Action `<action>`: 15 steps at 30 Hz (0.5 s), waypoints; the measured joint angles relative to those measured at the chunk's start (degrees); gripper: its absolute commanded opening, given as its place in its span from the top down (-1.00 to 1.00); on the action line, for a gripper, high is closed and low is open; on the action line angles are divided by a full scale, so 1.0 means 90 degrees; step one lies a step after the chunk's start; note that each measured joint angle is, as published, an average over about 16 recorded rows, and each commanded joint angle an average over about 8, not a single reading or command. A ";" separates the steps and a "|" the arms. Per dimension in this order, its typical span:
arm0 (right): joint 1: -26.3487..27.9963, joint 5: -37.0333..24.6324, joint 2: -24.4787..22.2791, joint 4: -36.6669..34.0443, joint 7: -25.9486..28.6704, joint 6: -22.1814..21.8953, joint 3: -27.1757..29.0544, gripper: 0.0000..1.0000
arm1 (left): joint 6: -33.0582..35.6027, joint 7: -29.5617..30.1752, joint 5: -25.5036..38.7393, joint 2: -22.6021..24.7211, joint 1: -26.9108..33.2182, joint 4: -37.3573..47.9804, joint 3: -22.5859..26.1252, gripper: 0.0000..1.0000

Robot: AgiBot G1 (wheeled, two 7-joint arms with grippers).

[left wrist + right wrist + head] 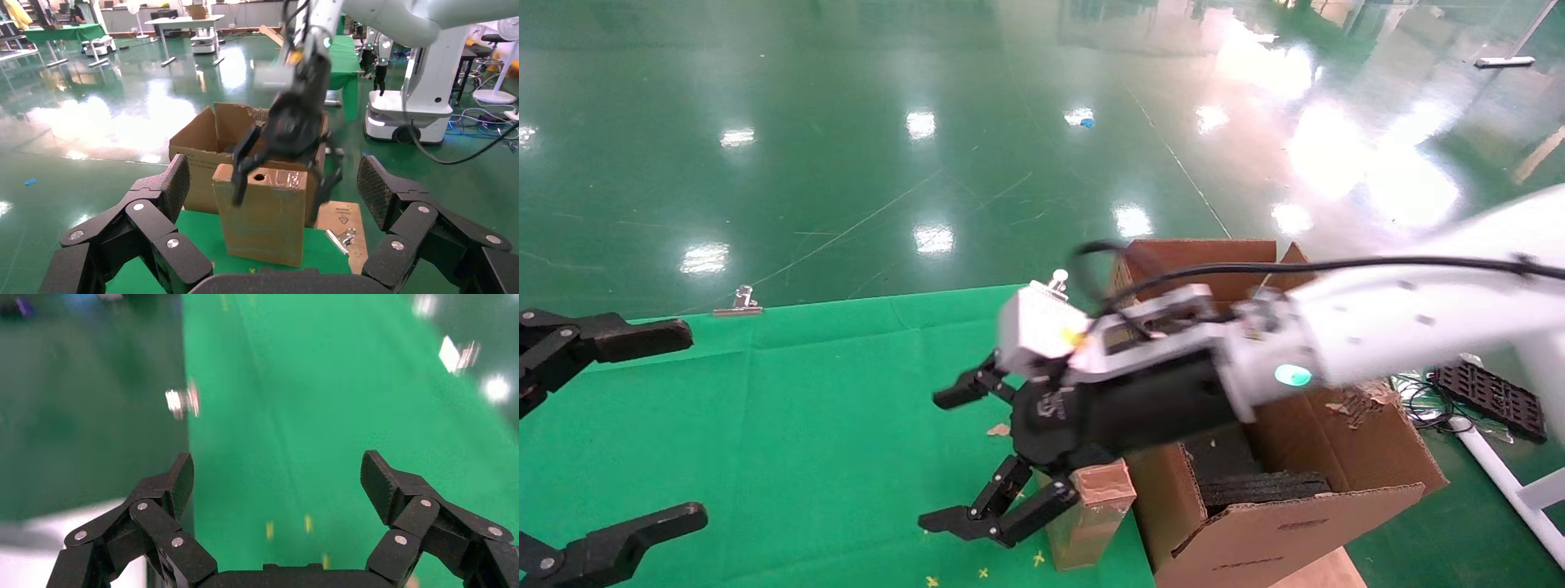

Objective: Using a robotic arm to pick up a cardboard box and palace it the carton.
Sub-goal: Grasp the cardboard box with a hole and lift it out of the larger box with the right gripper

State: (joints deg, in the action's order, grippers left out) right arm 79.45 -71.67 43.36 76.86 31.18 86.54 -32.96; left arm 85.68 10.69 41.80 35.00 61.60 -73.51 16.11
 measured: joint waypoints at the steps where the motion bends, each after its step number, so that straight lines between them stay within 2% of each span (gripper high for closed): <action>1: 0.0181 -0.0250 0.0095 -0.0002 0.0175 0.0048 -0.0162 -1.00 | 0.0000 0.0000 0.0000 0.0000 0.0000 0.0000 0.0000 -1.00; 8: 0.1509 -0.1616 0.0701 -0.0021 0.1302 0.0369 -0.1396 -1.00 | -0.0001 -0.0002 -0.0003 -0.0002 0.0001 0.0000 0.0004 -1.00; 15: 0.2842 -0.2035 0.0980 -0.0018 0.1993 0.0505 -0.2798 -1.00 | -0.0003 -0.0004 -0.0005 -0.0003 0.0002 0.0000 0.0007 -1.00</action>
State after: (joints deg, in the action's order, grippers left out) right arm 105.02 -89.99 52.18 76.71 49.12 91.08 -58.14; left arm 85.66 10.66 41.76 34.97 61.61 -73.50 16.17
